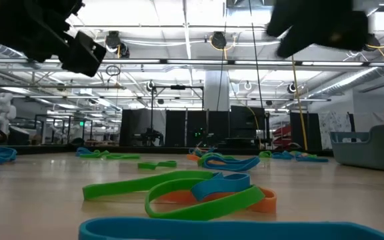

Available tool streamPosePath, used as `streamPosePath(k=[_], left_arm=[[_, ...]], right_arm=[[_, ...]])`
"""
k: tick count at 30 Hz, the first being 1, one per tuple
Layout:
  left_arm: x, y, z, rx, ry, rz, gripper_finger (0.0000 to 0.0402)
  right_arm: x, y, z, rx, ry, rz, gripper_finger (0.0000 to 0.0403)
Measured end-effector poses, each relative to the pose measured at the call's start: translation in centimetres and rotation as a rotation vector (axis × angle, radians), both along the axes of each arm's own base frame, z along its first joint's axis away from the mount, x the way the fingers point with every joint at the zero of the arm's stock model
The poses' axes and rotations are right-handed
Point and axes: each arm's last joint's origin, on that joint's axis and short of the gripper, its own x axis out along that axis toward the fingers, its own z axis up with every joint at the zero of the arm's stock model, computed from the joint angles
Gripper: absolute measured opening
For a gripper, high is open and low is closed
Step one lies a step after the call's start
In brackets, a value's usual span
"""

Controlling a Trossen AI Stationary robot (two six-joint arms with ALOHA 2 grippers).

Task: Sort rubber bands into baskets
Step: Put the orange rubber band into the orange bin

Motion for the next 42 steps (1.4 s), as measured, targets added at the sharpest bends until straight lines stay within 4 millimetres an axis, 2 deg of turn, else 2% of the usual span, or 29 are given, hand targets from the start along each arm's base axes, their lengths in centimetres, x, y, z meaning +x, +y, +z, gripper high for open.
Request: streamPosePath(k=[9,14,21,34,39,42], left_arm=[[0.2,0.2,-0.3,0.069,-0.003,0.06,0.02],[0.2,0.2,-0.3,0.066,-0.002,0.062,0.02],[0.1,0.2,-0.4,0.068,0.006,0.062,0.02],[0.1,0.3,-0.5,0.073,0.024,0.063,0.02],[0.1,0.3,-0.5,0.073,0.025,0.063,0.02],[0.1,0.3,-0.5,0.074,0.024,0.062,0.02]], right_arm=[[5.6,-6.7,-3.1,-0.224,0.014,0.053,0.0116],[7.7,-8.8,-5.2,-0.302,0.01,0.099,0.0116],[8.6,-10.1,-7.8,-0.442,0.088,0.169,0.0116],[9.1,-10.6,-11.1,-0.461,0.162,0.191,0.0116],[9.2,-10.5,-11.5,-0.453,0.162,0.17,0.0113],[9.2,-10.5,-11.5,-0.451,0.161,0.169,0.0096]])
